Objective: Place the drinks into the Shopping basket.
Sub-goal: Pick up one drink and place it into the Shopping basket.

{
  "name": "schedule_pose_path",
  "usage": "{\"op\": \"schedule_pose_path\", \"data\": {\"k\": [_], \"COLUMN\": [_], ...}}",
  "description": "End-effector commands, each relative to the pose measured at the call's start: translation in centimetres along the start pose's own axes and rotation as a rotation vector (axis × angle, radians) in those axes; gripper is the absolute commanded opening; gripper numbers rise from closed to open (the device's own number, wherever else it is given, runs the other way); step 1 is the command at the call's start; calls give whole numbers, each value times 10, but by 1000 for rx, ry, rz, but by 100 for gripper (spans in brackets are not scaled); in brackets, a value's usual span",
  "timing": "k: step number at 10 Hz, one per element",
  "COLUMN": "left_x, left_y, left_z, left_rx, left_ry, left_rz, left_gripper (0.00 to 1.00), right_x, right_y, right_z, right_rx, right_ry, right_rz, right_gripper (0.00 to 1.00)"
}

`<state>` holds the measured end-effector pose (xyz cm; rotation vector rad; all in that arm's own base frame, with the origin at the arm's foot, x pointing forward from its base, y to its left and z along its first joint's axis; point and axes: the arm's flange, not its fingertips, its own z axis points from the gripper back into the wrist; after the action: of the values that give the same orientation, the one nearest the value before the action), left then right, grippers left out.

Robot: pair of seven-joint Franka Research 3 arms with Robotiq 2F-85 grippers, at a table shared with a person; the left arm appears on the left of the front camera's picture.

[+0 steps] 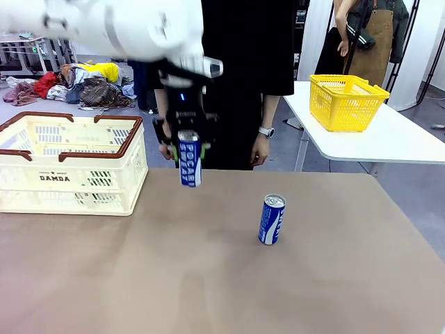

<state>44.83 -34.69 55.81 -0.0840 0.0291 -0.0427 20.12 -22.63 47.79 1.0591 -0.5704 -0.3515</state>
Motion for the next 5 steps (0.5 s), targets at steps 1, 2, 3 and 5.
{"op": "schedule_pose_path", "data": {"k": [1,2,3,5], "left_x": [-10,-18,-31,-21], "left_y": [2,3,-2,-1], "left_z": [24,31,29,41], "left_rx": [-45,-48,-79,-29], "left_ry": [15,17,112,-2], "left_rz": [-114,-93,47,-88], "left_gripper": [0,0,0,0], "right_x": [1,1,1,1], "right_y": [0,0,0,0], "right_z": [0,0,0,0], "right_rx": [21,21,21,21], "right_ry": [-10,-10,-10,-10], "right_rz": [21,21,21,21], "right_gripper": [100,100,100,100]}}
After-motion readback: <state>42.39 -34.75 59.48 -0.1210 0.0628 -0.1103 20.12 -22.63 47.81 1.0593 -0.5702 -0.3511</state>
